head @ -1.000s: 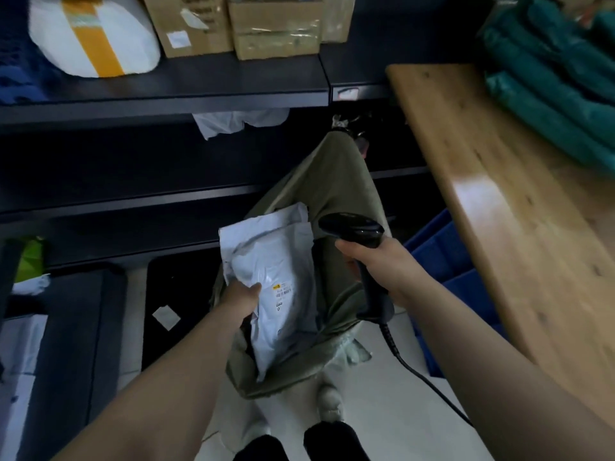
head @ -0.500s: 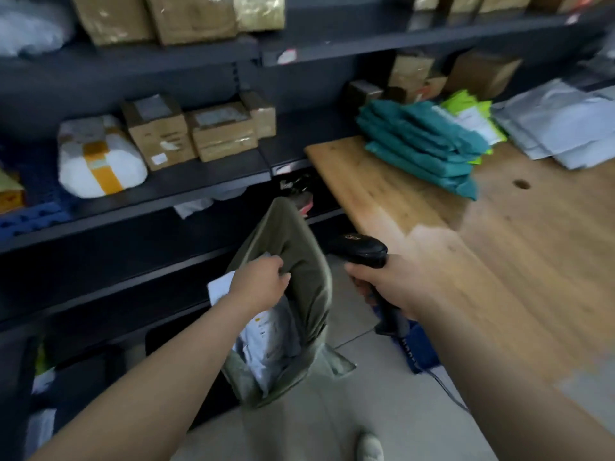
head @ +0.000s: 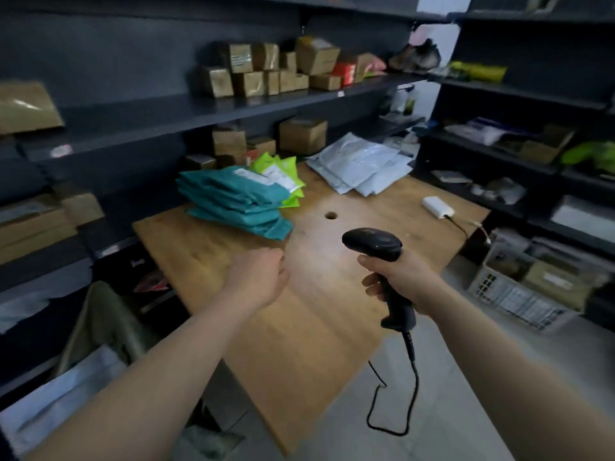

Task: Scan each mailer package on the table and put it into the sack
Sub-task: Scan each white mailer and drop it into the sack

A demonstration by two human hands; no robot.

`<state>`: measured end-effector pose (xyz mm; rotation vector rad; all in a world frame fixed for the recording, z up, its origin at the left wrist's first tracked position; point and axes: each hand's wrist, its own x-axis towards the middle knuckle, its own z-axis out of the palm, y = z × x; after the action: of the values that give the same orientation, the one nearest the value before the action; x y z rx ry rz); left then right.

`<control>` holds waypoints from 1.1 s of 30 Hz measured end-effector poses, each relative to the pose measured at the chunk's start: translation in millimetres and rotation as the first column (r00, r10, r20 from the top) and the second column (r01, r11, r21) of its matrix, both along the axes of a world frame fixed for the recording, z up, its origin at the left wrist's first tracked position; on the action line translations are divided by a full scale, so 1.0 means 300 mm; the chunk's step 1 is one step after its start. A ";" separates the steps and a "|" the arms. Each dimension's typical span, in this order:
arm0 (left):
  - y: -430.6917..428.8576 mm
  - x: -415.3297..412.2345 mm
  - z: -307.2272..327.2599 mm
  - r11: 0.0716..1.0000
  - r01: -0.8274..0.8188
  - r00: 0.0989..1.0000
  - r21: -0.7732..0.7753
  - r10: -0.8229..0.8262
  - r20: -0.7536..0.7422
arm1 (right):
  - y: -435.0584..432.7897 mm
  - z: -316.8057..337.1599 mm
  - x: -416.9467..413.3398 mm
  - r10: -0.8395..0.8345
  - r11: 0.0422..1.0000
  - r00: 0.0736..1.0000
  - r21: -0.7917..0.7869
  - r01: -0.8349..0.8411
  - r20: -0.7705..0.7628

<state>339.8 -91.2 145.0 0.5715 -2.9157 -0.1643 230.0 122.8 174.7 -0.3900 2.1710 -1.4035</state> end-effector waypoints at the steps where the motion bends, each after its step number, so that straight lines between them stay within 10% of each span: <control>1: 0.051 -0.065 0.013 1.000 -0.002 1.000 -0.005 0.002 -0.002 | 0.049 0.017 -0.064 -0.012 1.000 1.000 -0.002 0.012 -0.014; 13: 0.290 -0.721 0.057 0.998 -0.030 1.000 -0.050 0.030 0.008 | 0.262 0.078 -0.762 -0.011 1.000 0.992 0.027 0.015 -0.127; 33: -0.114 -1.811 -0.020 0.972 -0.208 0.977 0.106 0.213 -0.034 | -0.198 0.067 -1.909 0.064 0.996 0.980 0.069 -0.052 -0.186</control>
<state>-203.5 -125.6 139.0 0.8762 -2.7916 -0.2960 -342.7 63.4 194.8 -0.5790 2.3286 -1.3073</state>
